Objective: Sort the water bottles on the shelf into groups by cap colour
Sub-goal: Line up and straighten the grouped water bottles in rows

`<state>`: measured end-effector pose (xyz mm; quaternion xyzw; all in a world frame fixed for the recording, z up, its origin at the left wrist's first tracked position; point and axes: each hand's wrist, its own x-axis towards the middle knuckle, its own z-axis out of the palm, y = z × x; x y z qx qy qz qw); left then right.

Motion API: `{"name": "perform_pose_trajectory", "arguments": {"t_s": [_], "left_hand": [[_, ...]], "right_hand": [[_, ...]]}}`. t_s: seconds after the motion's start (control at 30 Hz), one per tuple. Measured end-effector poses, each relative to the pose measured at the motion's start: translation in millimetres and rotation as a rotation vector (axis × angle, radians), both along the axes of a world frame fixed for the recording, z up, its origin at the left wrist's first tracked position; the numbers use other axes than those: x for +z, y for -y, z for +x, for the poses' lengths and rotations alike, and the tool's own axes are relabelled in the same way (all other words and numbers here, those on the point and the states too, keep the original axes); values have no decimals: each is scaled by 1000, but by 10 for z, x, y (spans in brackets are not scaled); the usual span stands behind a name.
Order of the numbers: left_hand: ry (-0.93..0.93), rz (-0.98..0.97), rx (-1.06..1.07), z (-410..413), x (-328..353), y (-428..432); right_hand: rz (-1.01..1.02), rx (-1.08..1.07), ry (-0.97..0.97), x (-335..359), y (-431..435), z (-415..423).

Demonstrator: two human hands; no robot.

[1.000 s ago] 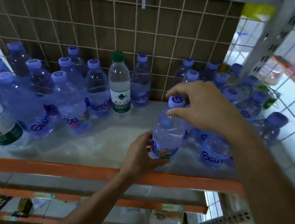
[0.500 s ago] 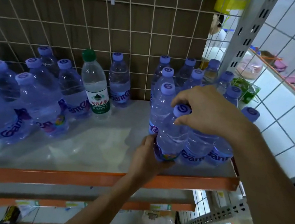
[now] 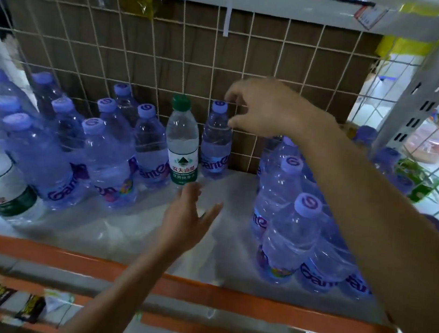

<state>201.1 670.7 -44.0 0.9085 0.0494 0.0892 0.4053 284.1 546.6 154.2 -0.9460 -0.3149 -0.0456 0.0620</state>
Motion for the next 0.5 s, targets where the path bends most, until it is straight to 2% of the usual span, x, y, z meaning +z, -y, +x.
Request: {"name": "perform_pose_trajectory", "arguments": {"t_s": [0.13,0.27,0.5], "left_hand": [[-50,24,-45,334,-56,-77],[-116,29,-66,602,-137,-3],[-88,14,-23,881,-254,181]], "right_hand": [[-98,33,-49,-218,-426,613],[-229,-37,-116,-446,-559,935],[-188,-61,-170,-420,-370,1103]]}}
